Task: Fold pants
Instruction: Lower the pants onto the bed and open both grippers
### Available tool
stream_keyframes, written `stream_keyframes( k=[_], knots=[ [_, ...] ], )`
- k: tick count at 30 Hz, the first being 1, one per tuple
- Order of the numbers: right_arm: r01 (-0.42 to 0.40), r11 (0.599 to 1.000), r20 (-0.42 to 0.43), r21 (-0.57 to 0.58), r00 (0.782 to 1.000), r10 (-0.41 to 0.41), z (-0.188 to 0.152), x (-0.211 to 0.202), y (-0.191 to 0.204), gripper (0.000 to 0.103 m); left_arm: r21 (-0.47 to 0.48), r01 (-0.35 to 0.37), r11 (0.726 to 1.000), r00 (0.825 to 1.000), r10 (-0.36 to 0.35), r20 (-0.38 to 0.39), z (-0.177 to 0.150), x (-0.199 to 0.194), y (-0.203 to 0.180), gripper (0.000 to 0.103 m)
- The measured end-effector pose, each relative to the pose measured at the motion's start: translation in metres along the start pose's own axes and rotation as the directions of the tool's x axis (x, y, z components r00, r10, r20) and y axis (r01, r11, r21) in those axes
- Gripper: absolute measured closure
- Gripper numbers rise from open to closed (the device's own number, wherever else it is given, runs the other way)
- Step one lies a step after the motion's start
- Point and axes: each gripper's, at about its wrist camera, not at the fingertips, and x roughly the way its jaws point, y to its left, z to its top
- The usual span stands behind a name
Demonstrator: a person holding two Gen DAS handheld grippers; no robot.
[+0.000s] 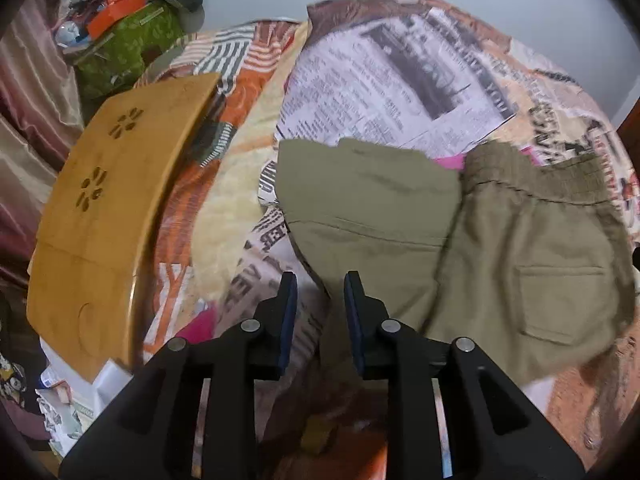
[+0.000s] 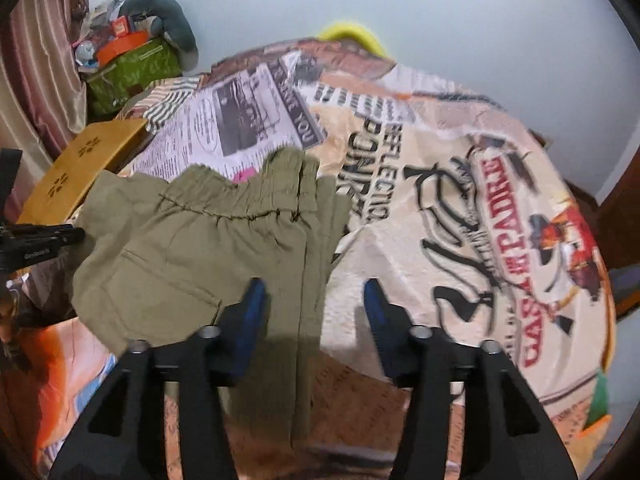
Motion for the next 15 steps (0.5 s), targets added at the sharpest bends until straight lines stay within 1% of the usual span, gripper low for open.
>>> stream_keyframes(
  k=[1, 2, 3, 5, 6, 8, 9, 11, 12, 13, 14, 15],
  knots=[
    [0.002, 1.0, 0.013, -0.002, 1.0, -0.002, 0.001, -0.01, 0.0, 0.044, 0.004, 0.01, 1.0, 1.0, -0.01, 0.014, -0.003, -0.011, 0.0, 0.075],
    [-0.003, 1.0, 0.029, -0.002, 1.0, 0.003, 0.002, -0.022, -0.001, 0.044, 0.012, 0.014, 1.0, 0.999, -0.015, 0.033, -0.006, -0.023, -0.001, 0.069],
    [-0.008, 1.0, 0.044, -0.001, 0.999, 0.008, 0.003, -0.031, -0.001, 0.044, 0.026, 0.013, 1.0, 0.998, -0.015, 0.065, -0.01, -0.04, -0.004, 0.063],
    [-0.026, 1.0, 0.09, -0.003, 0.996, 0.026, 0.005, -0.06, 0.0, 0.044, 0.049, 0.011, 0.999, 0.991, -0.018, 0.131, -0.019, -0.074, -0.007, 0.058],
    [-0.034, 0.999, 0.112, -0.005, 0.993, 0.034, 0.006, -0.072, 0.002, 0.044, 0.065, 0.021, 0.998, 0.986, -0.032, 0.165, -0.024, -0.095, -0.009, 0.058],
    [-0.049, 0.999, 0.163, -0.014, 0.985, 0.05, 0.006, -0.103, 0.005, 0.044, 0.081, 0.042, 0.996, 0.977, -0.058, 0.204, -0.03, -0.125, -0.013, 0.058],
    [-0.058, 0.998, 0.191, -0.023, 0.98, 0.061, 0.006, -0.12, 0.008, 0.044, 0.089, 0.062, 0.994, 0.967, -0.081, 0.241, -0.034, -0.148, -0.016, 0.058],
    [-0.068, 0.997, 0.248, -0.037, 0.966, 0.075, 0.004, -0.15, 0.014, 0.044, 0.101, 0.084, 0.991, 0.95, -0.111, 0.291, -0.042, -0.18, -0.019, 0.058],
    [-0.073, 0.996, 0.275, -0.042, 0.958, 0.082, 0.002, -0.163, 0.017, 0.044, 0.114, 0.098, 0.989, 0.935, -0.131, 0.331, -0.049, -0.205, -0.021, 0.058],
    [-0.081, 0.996, 0.309, -0.045, 0.947, 0.091, 0.0, -0.18, 0.019, 0.044, 0.126, 0.106, 0.986, 0.924, -0.144, 0.353, -0.054, -0.22, -0.023, 0.058],
    [-0.088, 0.995, 0.344, -0.045, 0.934, 0.098, -0.004, -0.198, 0.022, 0.044, 0.149, 0.118, 0.982, 0.91, -0.167, 0.38, -0.061, -0.239, -0.025, 0.058],
    [-0.093, 0.995, 0.368, -0.046, 0.924, 0.104, -0.007, -0.21, 0.023, 0.044, 0.17, 0.124, 0.978, 0.89, -0.186, 0.417, -0.069, -0.261, -0.028, 0.058]
  ],
)
